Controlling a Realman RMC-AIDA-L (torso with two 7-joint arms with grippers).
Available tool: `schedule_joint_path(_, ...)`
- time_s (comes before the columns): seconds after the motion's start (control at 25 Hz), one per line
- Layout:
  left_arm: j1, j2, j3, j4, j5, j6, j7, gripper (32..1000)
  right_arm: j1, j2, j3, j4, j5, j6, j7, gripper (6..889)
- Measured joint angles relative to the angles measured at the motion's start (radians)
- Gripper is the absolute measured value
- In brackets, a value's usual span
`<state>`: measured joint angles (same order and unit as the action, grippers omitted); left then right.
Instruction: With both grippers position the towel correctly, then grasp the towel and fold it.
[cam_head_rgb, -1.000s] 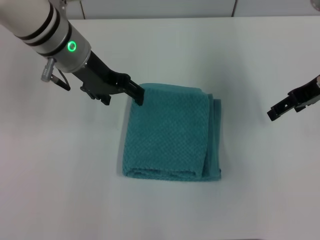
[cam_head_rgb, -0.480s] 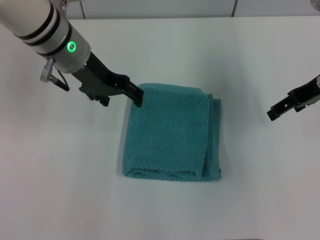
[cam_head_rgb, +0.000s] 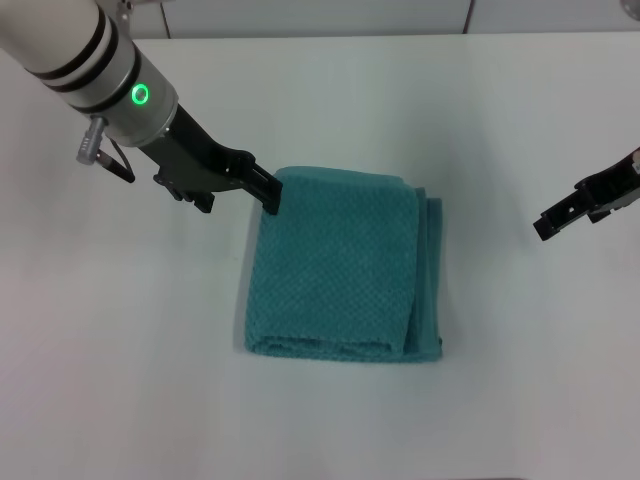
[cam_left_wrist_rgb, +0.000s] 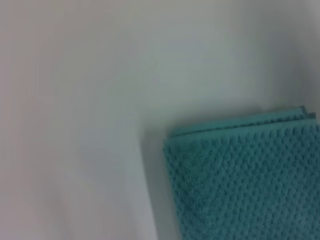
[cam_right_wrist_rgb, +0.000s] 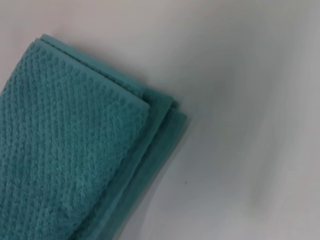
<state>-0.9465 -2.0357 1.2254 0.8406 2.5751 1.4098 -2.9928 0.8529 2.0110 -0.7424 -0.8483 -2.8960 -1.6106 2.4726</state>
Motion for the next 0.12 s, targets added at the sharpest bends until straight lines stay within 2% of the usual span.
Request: schedule_joint_path(0.12,0.000,0.0001,0.000,0.000,0.000,0.000,0.000,934,0.000,0.000,0.000,0.000,0.000,0.000,0.000,852)
